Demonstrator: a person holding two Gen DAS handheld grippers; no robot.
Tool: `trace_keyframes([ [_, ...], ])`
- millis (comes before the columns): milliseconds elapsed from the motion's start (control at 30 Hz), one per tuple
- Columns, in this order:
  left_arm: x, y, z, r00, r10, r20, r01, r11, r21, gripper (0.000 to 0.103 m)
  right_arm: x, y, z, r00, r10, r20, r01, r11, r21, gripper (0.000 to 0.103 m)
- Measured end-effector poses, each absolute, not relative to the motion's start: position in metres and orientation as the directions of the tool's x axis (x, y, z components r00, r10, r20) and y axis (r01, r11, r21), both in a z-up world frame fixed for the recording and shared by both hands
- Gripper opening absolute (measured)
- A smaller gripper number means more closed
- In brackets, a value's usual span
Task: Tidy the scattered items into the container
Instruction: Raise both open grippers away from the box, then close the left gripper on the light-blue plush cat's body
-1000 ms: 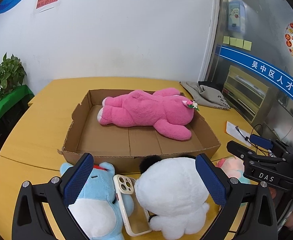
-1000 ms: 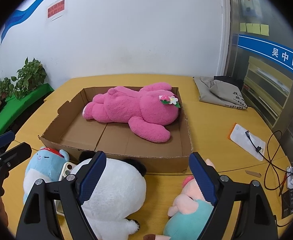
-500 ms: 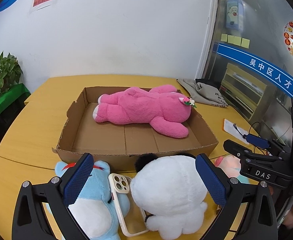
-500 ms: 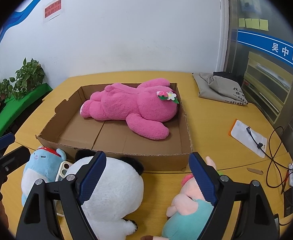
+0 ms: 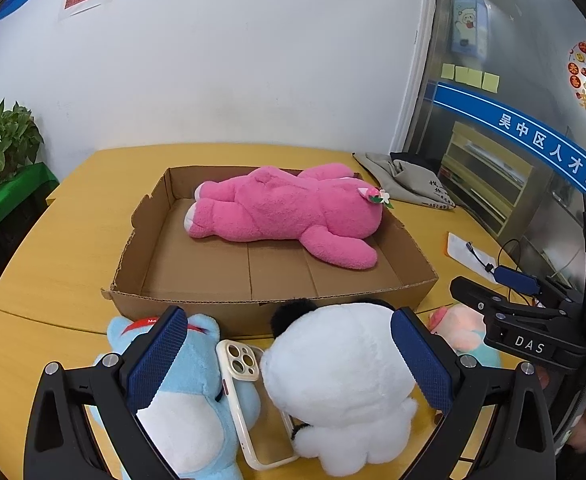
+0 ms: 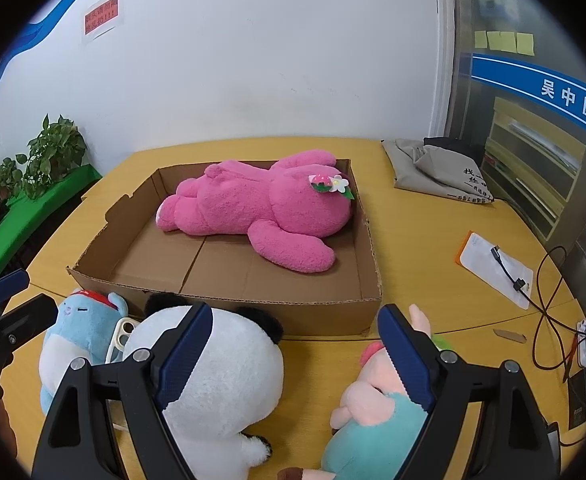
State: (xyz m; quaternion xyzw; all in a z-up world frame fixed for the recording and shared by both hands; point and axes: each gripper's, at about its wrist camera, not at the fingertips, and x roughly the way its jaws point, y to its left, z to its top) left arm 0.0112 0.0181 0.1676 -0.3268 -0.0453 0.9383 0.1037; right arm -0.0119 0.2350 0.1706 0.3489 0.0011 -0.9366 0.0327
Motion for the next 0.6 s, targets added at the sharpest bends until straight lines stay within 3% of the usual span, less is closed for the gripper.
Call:
trace_keyframes([
  [367,0.015,-0.014,0.157,-0.755,0.223,-0.617,-0.135,-0.973,-0.186,0.103,-0.012,0.225,0.163,-0.742,-0.057,-0.668,0.069,-0.998,0.008,0.085],
  [600,0.017,-0.061,0.135,-0.723,0.207,-0.659,-0.095,-0.975,-0.202,0.103,-0.013,0.202,0.155,-0.720,-0.133,-0.681,0.151,-0.988,0.034,0.085],
])
